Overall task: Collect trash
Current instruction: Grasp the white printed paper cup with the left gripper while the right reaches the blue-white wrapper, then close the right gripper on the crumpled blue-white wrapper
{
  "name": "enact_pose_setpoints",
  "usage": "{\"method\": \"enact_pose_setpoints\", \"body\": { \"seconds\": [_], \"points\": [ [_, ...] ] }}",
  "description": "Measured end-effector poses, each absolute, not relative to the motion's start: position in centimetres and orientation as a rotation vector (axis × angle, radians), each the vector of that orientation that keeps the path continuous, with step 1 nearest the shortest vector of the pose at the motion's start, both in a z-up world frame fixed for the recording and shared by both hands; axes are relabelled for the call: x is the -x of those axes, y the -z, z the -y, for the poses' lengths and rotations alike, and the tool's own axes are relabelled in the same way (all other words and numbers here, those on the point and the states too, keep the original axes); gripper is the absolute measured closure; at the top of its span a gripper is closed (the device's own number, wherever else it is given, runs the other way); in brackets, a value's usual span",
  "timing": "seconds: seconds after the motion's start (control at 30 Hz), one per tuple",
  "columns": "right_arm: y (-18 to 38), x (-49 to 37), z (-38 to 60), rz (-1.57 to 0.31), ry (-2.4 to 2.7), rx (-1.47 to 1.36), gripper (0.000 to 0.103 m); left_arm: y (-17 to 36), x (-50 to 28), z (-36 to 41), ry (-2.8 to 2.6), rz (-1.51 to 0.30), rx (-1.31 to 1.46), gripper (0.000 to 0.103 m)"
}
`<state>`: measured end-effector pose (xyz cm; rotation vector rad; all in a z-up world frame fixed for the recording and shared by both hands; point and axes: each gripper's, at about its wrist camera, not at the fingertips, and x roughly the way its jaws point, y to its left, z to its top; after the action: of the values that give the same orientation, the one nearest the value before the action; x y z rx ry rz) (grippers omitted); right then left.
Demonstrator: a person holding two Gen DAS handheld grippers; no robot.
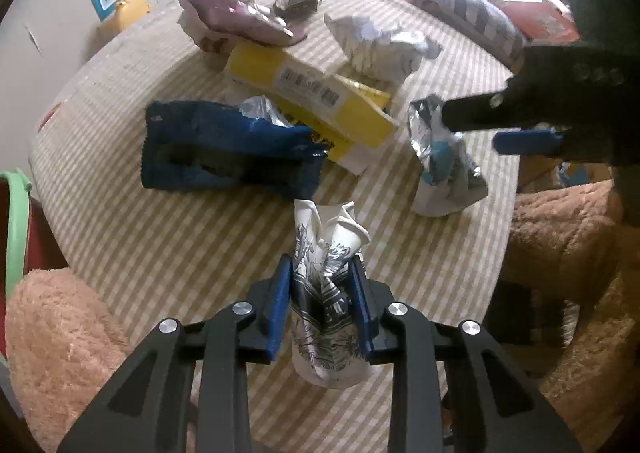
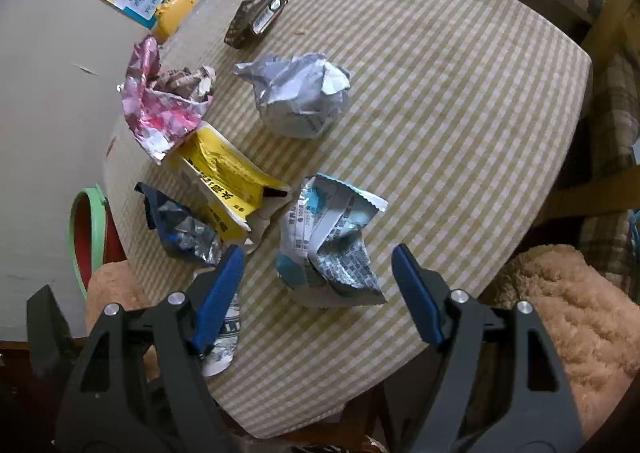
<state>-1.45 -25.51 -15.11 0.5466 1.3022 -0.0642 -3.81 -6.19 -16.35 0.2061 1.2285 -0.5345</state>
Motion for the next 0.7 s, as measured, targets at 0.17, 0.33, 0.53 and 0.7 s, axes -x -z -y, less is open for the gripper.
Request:
{"method": "enact_pose_setpoints", "body": {
  "seconds": [0.17,0.33,0.53,0.7],
  "points": [
    [15.7,1.0,25.1,-1.328,0.073,-0.498,0.029,13.8,4.0,5.5,0.524,-1.131,-0.199,0.078],
    [15.9,0.9,25.1,-1.328,0.086,-0.467,0.031,12.1,3.8,4.3,0.501,-1.083,-0.165,0.078],
    [16.2,0.4,24.5,-1.338,0.086,-0.42,0.043,11.2,2.8,3.7,0.475,-1.052,-0.13,0.078],
    [16.6,0.0,23.6,-1.343,0.078,-0.357,0.057,11.2,2.6,2.9,0.459,-1.05,-0.106,0.078]
  ]
}}
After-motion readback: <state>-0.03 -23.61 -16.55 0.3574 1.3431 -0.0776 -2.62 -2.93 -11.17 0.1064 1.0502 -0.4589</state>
